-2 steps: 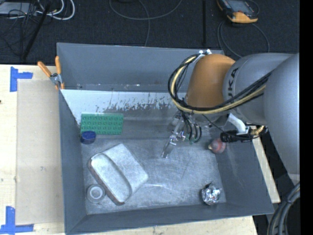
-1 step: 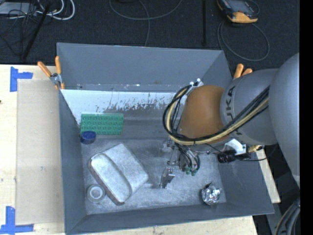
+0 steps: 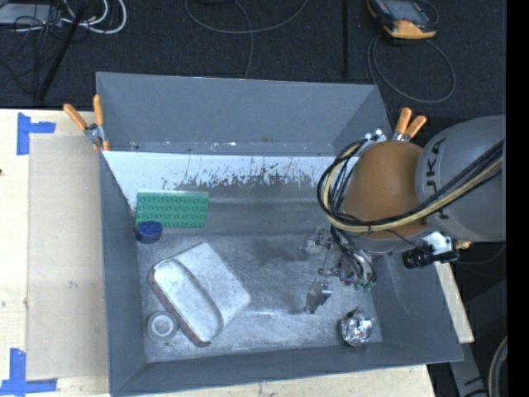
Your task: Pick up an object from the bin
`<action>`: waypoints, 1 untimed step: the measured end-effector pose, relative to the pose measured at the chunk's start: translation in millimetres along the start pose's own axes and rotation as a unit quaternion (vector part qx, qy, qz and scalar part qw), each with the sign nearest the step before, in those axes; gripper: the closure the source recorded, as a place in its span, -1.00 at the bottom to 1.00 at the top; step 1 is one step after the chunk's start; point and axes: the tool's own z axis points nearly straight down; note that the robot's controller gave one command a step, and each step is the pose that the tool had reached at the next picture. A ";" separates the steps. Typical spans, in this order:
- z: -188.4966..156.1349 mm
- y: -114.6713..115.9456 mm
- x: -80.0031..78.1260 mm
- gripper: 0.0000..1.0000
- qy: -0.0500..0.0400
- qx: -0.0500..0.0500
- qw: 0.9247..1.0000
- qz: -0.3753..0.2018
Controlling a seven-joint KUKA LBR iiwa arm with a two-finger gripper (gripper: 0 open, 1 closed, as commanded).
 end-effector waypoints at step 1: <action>-25.8 -71.0 47.6 -1.00 0.002 0.001 1.000 -0.030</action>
Offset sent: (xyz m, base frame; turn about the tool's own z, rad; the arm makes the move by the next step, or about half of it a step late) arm -0.0532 -0.0598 0.0256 -0.0685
